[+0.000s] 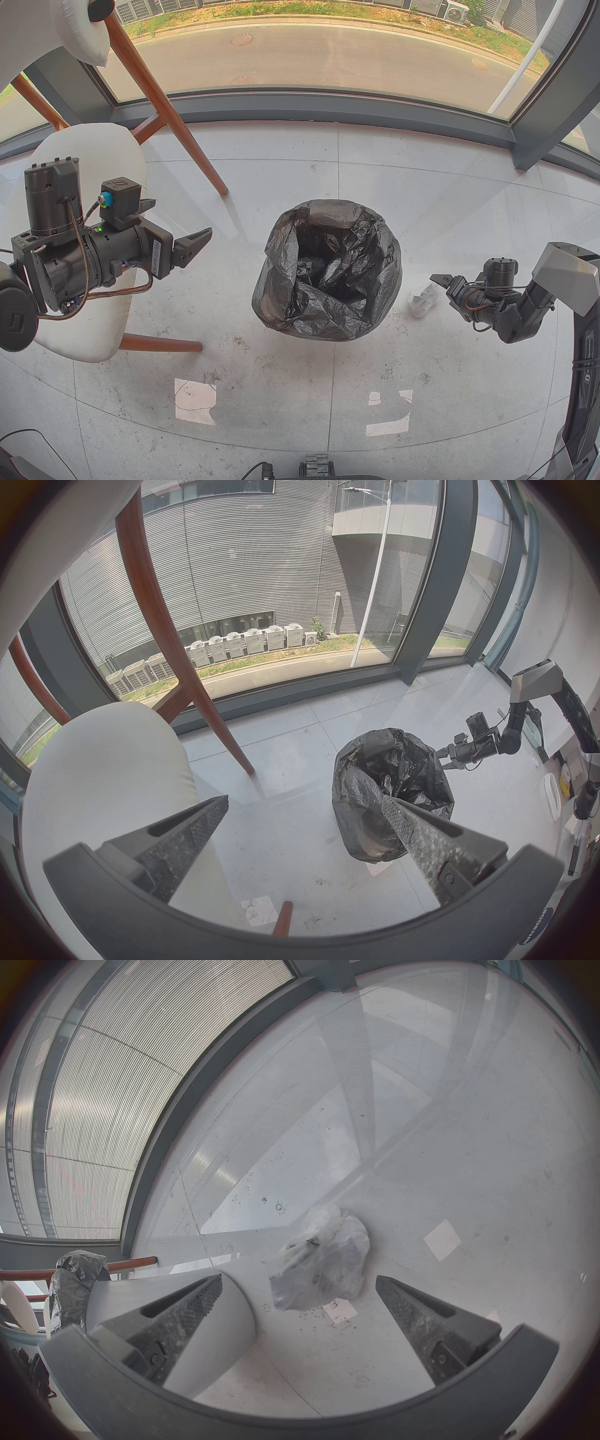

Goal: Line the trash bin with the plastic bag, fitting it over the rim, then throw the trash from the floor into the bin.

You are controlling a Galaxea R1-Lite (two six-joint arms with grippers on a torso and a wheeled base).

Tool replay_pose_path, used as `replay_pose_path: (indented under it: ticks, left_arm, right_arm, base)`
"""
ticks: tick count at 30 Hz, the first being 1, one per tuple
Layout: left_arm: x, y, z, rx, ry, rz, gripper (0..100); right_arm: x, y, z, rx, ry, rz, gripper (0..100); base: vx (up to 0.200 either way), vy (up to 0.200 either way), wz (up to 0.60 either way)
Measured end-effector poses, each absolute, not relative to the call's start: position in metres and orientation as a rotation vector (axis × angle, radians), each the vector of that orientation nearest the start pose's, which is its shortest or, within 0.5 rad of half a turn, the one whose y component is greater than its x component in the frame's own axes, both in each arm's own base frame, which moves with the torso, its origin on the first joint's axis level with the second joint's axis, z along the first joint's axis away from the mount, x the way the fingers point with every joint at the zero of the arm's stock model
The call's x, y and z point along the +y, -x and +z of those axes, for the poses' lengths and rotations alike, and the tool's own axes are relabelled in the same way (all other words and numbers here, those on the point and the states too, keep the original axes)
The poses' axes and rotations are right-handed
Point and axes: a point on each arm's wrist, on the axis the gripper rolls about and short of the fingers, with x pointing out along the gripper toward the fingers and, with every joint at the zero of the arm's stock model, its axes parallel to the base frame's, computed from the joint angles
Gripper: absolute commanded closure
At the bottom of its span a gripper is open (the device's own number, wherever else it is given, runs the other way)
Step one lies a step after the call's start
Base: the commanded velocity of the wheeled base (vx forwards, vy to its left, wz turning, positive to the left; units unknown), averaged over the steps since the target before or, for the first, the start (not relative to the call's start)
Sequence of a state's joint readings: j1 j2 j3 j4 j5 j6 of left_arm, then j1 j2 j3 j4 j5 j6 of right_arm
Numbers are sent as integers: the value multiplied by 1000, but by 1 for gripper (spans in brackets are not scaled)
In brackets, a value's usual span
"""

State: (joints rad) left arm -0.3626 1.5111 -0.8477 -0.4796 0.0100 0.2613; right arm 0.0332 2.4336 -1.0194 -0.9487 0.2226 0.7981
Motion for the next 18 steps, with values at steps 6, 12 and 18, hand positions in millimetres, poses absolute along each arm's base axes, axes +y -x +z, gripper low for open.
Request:
replay_pose_path:
  ticks: [6, 12, 18]
  left_arm:
    - [-94, -249, 231, 139, -292, -375, 0]
    - [-94, -248, 232, 136, -292, -377, 0]
    - [-94, -246, 231, 140, -292, -381, 0]
  right_arm:
    - [31, -428, -11, 534, -844, 69, 0]
    - [35, -442, -8, 483, -854, 56, 0]
    - [41, -456, -16, 459, -845, 45, 0]
  base:
    - [0, 0, 0]
    - [0, 0, 0]
    - [0, 0, 0]
